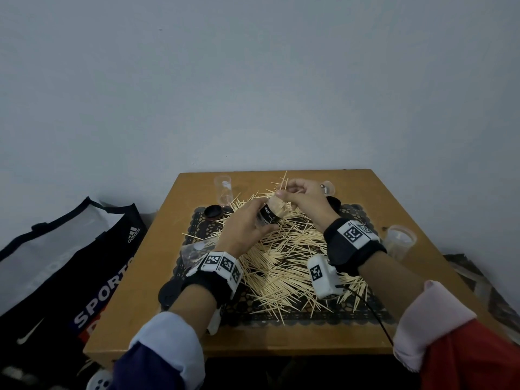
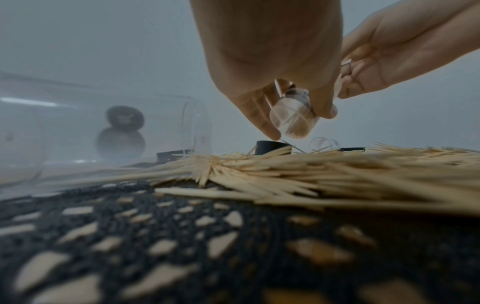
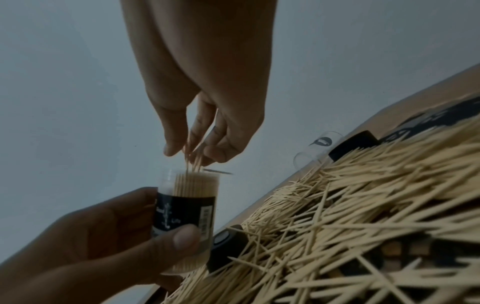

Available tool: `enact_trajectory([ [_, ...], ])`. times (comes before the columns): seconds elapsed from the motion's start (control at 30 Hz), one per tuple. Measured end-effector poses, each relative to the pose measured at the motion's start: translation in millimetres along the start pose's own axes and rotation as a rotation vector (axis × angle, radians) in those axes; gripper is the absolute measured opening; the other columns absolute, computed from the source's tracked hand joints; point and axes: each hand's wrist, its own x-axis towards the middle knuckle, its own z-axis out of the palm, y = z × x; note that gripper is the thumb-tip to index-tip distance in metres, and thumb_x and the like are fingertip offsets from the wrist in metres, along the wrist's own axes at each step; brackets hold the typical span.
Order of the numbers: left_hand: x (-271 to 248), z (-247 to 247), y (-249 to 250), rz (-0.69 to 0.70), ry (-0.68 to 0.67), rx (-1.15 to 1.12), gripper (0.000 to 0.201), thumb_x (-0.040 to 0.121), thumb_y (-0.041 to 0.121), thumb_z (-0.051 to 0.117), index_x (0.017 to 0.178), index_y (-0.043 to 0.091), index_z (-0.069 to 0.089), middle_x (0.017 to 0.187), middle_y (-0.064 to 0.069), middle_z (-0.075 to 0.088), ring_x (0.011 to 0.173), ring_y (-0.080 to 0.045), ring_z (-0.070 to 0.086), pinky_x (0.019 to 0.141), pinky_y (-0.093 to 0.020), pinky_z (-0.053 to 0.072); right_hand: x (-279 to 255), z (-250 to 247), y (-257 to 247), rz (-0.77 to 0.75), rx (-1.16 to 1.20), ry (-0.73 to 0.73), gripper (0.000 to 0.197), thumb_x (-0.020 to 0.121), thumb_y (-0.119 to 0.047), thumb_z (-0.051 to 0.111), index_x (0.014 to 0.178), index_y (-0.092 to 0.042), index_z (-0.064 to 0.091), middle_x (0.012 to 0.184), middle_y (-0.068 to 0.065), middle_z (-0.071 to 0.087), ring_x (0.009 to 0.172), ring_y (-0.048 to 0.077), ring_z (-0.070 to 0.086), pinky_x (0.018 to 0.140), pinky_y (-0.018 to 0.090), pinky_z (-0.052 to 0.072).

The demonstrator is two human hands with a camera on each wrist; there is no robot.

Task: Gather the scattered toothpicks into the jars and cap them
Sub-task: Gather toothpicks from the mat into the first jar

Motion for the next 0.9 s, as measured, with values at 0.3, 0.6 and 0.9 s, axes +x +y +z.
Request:
enact_trajectory([
  [0.3, -0.8, -0.4, 0.4, 0.009, 0.002, 0.018, 0.065, 0.08, 0.046, 0.075, 0.132, 0.014, 0.052, 0.123, 0.001, 0.062, 0.107, -0.014, 0.058, 0.09, -0.032, 0.048, 1.5, 0.9, 6.1, -0.001, 0.022, 0.083, 0.014, 0.084, -0.005, 0.071, 0.096, 0.001, 0.07, 0.092, 0.01, 0.069, 0.08, 0.013, 0.061, 0.059, 0.019, 0.049],
  [0.6, -0.9, -1.4, 0.6, 0.008, 0.0, 0.022, 0.065, 0.079, 0.043, 0.076, 0.133, 0.016, 0.051, 0.124, 0.002, 0.062, 0.107, -0.014, 0.058, 0.09, -0.031, 0.048, -3.0, -7.7, 5.9, -0.015, -0.033, 0.045, 0.023, 0.077, 0.01, 0.07, 0.099, 0.001, 0.069, 0.093, 0.014, 0.07, 0.08, 0.017, 0.066, 0.068, 0.02, 0.055],
  [0.9, -0.8, -1.2, 2.5, 0.011, -0.038, 0.01, 0.064, 0.078, 0.043, 0.078, 0.131, 0.016, 0.053, 0.122, 0.001, 0.063, 0.107, -0.015, 0.058, 0.09, -0.03, 0.046, -5.2, -2.7, 1.2, -0.142, -0.215, 0.115, 0.017, 0.074, -0.009, 0.08, 0.088, -0.01, 0.071, 0.083, -0.001, 0.07, 0.076, 0.007, 0.062, 0.072, 0.02, 0.052],
])
